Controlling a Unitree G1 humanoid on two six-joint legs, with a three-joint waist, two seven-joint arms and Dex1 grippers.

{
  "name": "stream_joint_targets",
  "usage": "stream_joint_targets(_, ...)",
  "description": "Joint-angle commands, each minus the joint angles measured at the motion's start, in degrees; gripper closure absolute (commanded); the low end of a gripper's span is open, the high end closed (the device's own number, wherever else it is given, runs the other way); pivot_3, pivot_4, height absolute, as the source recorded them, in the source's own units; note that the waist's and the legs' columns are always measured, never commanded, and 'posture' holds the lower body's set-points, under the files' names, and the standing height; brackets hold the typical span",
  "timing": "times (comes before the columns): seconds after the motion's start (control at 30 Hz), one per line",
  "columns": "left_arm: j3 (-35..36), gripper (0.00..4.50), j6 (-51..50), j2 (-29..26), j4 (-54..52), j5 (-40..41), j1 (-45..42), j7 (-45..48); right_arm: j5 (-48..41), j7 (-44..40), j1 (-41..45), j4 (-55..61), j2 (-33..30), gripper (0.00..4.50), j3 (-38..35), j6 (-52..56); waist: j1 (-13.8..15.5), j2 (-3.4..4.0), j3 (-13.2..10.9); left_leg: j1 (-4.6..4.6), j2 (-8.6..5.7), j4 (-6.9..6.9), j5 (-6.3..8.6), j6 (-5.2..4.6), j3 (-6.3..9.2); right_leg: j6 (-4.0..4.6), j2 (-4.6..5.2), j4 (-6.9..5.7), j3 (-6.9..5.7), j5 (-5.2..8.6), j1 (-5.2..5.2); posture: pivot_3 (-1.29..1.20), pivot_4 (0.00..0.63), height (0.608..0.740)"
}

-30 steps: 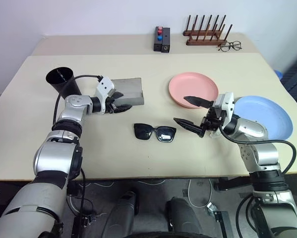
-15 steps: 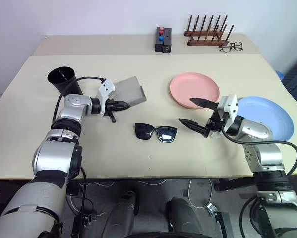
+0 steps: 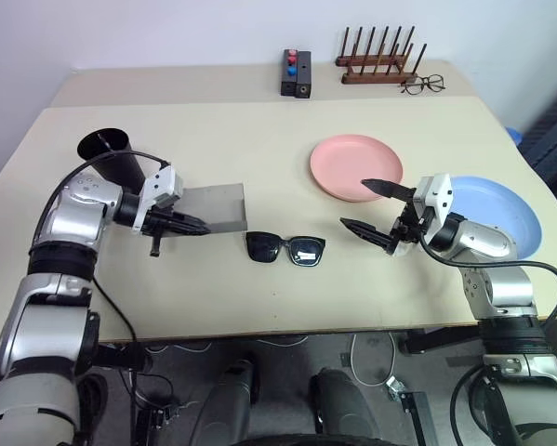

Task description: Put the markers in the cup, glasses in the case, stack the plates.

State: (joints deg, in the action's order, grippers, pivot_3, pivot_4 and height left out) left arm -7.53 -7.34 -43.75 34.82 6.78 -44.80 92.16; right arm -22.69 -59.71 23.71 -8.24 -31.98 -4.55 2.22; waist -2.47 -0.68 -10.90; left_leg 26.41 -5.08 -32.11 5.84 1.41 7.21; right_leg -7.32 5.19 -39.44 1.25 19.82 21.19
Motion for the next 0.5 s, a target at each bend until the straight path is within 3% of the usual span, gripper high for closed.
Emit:
stream_joint_targets(0.03, -1.98, 4.44, -1.08, -5.46, -7.15, 7.0, 2.98, 0.34, -0.36, -0.54, 1.24, 0.68, 0.09, 0.0, -0.38, -1.04, 0.04, 0.0, 0.0, 0.0, -0.01, 0.0, 0.0, 0.0, 0.0, 0.0, 0.02, 0.01, 0.0, 0.0, 0.0, 0.0, 0.15, 0.74)
stream_joint_targets(0.3, -4.23, 4.44, 2.48, -10.58, -11.28, 11.98, 8.56, 0.34, -0.44, -1.25, 1.88, 0.31, -0.22, 0.0, -0.28, -0.66, 0.07, 0.03, 0.01, -0.01, -0.01, 0.03, 0.01, 0.0, 0.01, 0.02, 0.05, 0.01, 0.02, 0.01, 0.05, 0.0, 0.15, 0.74)
stream_joint_targets(0.5, -3.63, 4.44, 2.49, -9.1, -11.22, 11.02, 10.02, 0.34, -5.44, -6.89, -1.06, 6.67, -2.57, 0.0, -0.16, 5.43, 0.23, 0.04, 0.0, -0.01, -0.03, 0.04, 0.01, 0.0, 0.0, 0.03, 0.08, 0.02, 0.02, 0.01, 0.05, 0.0, 0.15, 0.74)
